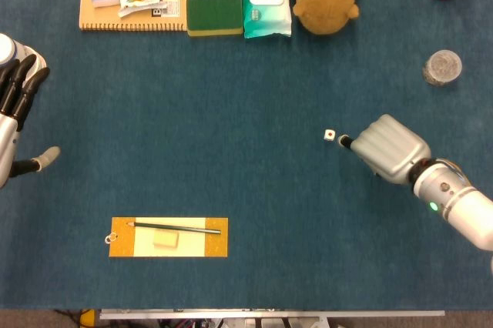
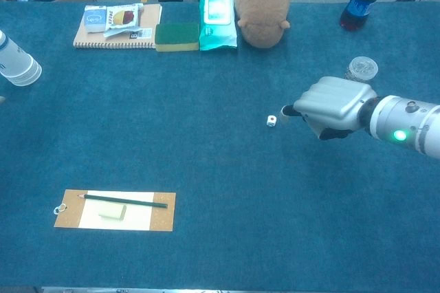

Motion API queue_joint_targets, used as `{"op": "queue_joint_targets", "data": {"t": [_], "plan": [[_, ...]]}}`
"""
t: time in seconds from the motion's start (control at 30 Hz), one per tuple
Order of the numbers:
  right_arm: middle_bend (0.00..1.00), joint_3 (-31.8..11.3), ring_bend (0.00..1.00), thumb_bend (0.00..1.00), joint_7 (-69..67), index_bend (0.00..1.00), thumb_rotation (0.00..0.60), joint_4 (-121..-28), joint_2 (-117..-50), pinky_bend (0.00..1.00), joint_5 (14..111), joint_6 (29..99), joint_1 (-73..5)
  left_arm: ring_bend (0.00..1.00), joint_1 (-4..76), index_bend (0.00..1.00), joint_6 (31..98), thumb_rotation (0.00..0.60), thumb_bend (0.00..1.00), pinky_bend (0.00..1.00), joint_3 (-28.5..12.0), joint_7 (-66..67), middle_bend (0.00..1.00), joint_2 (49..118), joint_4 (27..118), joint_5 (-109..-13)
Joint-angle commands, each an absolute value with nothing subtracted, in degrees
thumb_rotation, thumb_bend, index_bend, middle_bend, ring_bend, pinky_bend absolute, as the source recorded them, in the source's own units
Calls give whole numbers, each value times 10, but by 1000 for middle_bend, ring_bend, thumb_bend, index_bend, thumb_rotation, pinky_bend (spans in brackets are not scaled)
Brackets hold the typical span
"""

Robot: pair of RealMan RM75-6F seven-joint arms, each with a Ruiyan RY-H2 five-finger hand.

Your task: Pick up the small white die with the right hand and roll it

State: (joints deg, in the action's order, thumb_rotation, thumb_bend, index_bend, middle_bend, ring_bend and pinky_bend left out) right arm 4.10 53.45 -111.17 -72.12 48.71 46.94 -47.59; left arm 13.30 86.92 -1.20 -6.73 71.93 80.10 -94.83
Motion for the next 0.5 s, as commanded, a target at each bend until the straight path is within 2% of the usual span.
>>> {"op": "queue_joint_targets", "data": {"t": [0.03,0.5], "plan": [[1000,47,951,1000,530,243,600,-1106,-728,1000,481,468,-485,0,132,10,869,600,50,108,-11,-70,0,720,798,-948],[1000,68,951,1000,513,243,600,-1087,-748,1000,455,474,-518,0,130,10,873,600,50,108,-9,-80,0,722,791,-947]]}}
